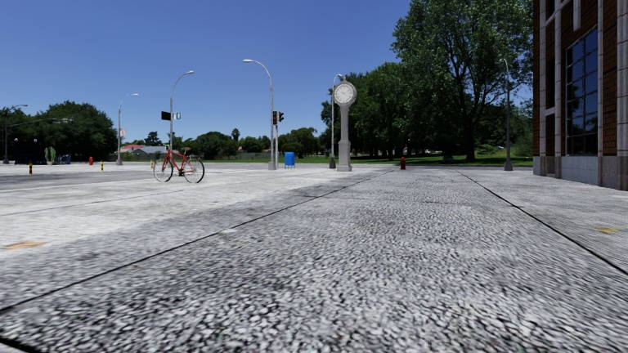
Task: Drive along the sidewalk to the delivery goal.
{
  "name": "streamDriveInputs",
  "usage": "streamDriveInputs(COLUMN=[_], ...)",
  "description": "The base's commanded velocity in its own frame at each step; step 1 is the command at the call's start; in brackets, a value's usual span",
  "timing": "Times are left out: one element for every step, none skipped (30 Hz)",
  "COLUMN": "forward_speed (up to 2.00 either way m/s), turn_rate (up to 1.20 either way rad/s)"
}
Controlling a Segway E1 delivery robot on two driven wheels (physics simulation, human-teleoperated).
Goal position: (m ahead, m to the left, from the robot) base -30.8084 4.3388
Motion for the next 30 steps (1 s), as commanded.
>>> streamDriveInputs(forward_speed=[0.00,0.00,0.00,0.00,0.00,0.00,0.00,0.00,0.00,0.00,0.00,0.00,0.00,0.00,0.00,0.00,0.00,0.00,0.00,0.00,0.00,0.00,0.00,0.00,0.00,0.00,0.00,0.00,0.00,0.00], turn_rate=[0.00,0.00,0.00,0.00,0.00,0.00,0.00,0.00,0.00,0.00,0.00,0.00,0.00,0.00,0.00,0.00,0.00,0.00,0.00,0.00,0.00,0.00,0.00,0.00,0.00,0.00,0.00,0.00,0.00,0.00])
